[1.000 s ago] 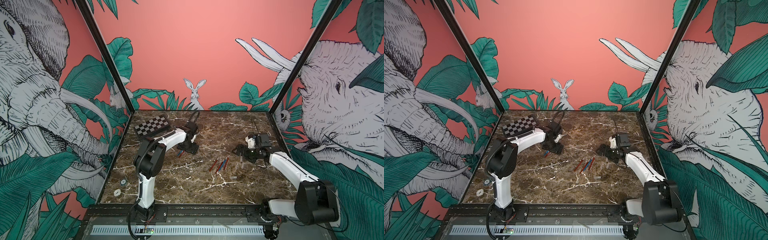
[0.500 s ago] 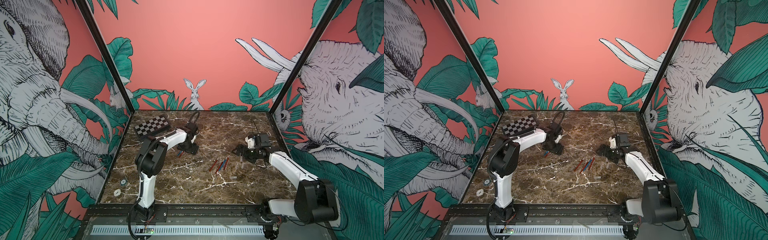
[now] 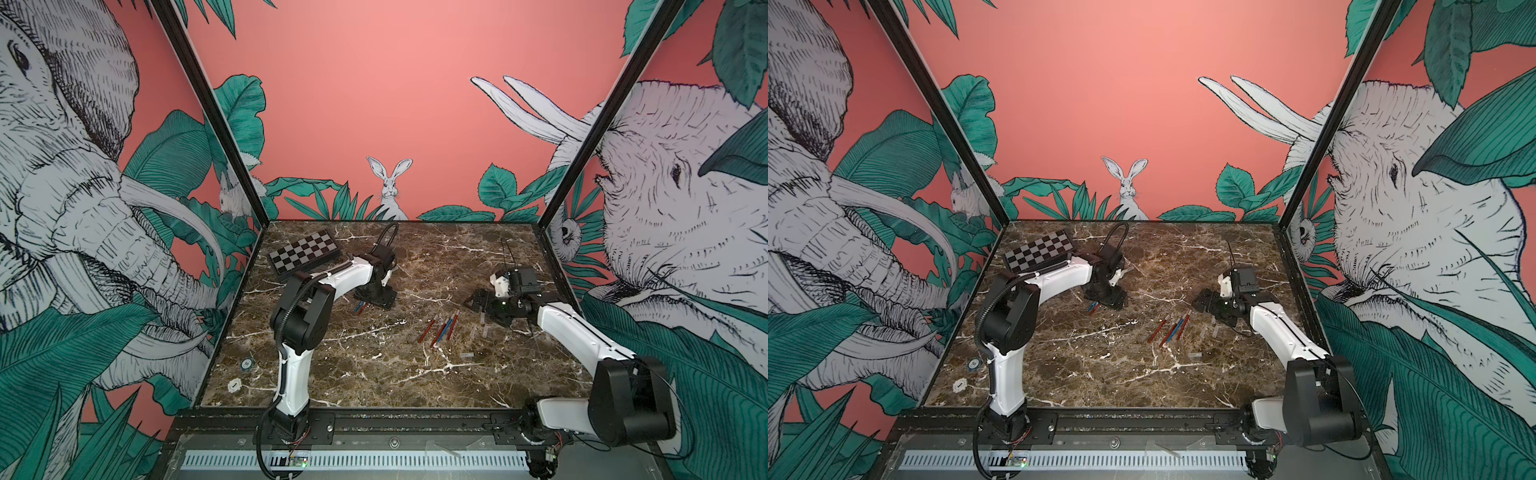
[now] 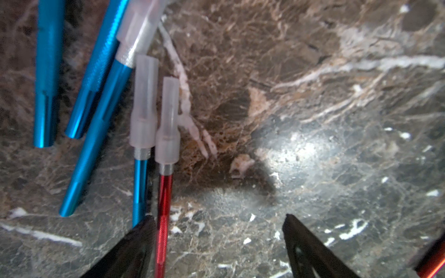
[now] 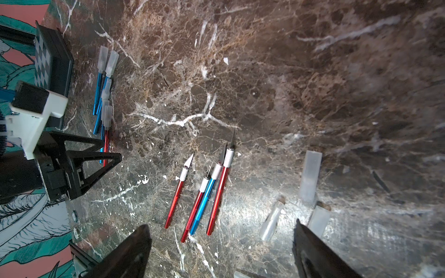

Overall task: Remove protective caps from carving knives
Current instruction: Pick up the carving knife from the center of the board.

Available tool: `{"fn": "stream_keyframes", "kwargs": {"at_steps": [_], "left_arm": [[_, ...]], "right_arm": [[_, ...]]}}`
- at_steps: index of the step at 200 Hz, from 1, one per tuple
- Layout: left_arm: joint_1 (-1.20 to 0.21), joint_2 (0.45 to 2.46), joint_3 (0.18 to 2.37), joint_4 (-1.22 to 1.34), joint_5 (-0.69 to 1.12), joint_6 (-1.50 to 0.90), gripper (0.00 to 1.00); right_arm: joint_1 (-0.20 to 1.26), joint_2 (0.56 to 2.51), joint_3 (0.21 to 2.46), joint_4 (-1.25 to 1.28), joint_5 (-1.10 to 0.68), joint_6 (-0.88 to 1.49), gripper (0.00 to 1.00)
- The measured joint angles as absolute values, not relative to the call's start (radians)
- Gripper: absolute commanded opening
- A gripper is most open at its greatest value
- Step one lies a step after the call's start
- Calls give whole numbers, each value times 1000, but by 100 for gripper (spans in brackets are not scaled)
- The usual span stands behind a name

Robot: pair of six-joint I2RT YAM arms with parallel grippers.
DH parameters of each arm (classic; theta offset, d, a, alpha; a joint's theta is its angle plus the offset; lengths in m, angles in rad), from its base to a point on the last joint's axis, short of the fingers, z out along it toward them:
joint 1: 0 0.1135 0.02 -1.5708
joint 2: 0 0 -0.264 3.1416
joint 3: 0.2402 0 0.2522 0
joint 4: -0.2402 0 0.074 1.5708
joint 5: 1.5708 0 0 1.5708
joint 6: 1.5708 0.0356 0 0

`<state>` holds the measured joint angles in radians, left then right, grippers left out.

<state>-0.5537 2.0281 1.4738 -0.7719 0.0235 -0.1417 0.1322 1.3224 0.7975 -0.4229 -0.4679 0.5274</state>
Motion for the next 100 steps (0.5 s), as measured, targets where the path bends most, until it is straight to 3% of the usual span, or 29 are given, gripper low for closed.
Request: {"fn": "stream_keyframes", "kwargs": {"at_steps": [47,100], "left_arm": [[-539,2036,1474,-764,40,-141,81],[-535,2036,1465,-749,64,-144,64]], "right_arm": [[132,1322,797,-422,-468,527,90],[134,1328,797,-419,-468,527,89]]}}
